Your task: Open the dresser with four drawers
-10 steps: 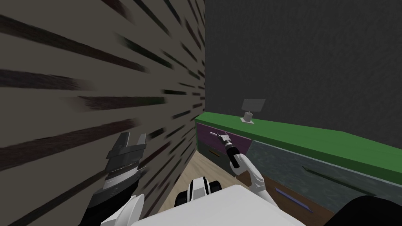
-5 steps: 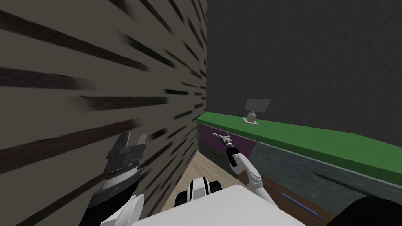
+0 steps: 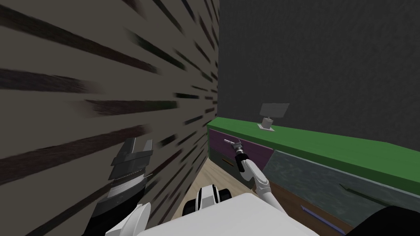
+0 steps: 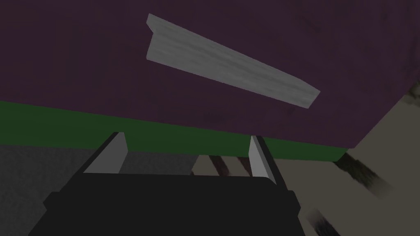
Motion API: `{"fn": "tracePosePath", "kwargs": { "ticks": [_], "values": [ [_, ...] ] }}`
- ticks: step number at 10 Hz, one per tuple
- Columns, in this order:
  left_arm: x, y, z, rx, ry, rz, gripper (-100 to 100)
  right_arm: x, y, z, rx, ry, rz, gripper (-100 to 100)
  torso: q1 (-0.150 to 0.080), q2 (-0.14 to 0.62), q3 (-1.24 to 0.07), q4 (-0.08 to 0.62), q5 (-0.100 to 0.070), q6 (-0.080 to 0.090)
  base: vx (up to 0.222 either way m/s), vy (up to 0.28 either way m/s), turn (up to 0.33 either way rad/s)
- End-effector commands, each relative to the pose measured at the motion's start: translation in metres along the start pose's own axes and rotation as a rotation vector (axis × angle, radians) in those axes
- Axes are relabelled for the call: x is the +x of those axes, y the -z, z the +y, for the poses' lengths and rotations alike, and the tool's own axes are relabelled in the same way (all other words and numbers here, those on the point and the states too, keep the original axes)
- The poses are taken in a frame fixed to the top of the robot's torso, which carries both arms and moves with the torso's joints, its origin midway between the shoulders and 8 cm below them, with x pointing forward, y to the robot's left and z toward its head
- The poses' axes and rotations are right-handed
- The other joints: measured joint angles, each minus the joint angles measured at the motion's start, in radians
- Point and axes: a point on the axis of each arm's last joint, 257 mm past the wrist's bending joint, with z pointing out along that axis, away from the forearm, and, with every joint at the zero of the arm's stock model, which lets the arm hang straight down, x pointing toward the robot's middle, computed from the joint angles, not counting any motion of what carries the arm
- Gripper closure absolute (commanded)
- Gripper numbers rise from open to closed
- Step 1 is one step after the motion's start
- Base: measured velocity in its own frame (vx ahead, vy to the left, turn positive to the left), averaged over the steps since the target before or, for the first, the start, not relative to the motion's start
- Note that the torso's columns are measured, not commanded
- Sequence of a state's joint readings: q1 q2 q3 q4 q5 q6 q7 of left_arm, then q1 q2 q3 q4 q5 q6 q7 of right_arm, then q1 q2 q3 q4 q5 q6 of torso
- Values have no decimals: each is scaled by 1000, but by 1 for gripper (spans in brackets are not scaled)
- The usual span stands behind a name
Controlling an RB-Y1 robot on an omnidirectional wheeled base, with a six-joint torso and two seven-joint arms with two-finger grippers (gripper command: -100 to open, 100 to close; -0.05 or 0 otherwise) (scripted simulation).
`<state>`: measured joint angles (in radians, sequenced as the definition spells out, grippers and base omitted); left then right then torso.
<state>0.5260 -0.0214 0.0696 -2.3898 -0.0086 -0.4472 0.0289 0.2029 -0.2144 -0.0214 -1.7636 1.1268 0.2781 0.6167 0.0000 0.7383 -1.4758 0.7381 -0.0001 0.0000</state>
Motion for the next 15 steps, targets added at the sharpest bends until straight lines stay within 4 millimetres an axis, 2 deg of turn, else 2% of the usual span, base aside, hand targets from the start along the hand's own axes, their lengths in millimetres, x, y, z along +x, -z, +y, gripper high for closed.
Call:
{"fn": "tracePosePath", "kwargs": {
  "ticks": [1, 2, 4, 7, 10, 13, 15],
  "values": [
    [0, 0, 0, 0, 0, 0, 0, 17, -5, -12, 51, 115, 45, -100, -1, 0, 0, 0, 0, 0, 32, 39, 27],
    [0, 0, 0, 0, 0, 0, 0, 16, -5, -13, 54, 134, 40, -100, 0, 0, 0, 0, 0, 0, 31, 36, 16],
    [0, 0, 0, 0, 0, 0, 0, 34, -9, -22, 106, 262, 92, -100, 1, -1, -1, 0, 0, 0, 49, 52, 35],
    [0, 0, 0, 0, 0, 0, 0, 40, -9, -29, 141, 354, 116, -100, -1, 0, 0, 0, 0, 0, 33, 40, 22],
    [0, 0, 0, 0, 0, 0, 0, 58, -9, -37, 204, 518, 189, -100, -3, -8, -4, -3, -2, -1, 37, 55, 31],
    [0, 0, 0, -1, 0, 0, 0, 68, -5, -34, 245, 647, 245, -100, -6, -11, -6, -4, -4, -3, 40, 44, 33],
    [1, 3, 6, -18, 3, 3, 0, 72, -1, -25, 257, 694, 276, -100, 4, -11, -10, 0, -2, 0, 35, 32, 38]
  ]
}}
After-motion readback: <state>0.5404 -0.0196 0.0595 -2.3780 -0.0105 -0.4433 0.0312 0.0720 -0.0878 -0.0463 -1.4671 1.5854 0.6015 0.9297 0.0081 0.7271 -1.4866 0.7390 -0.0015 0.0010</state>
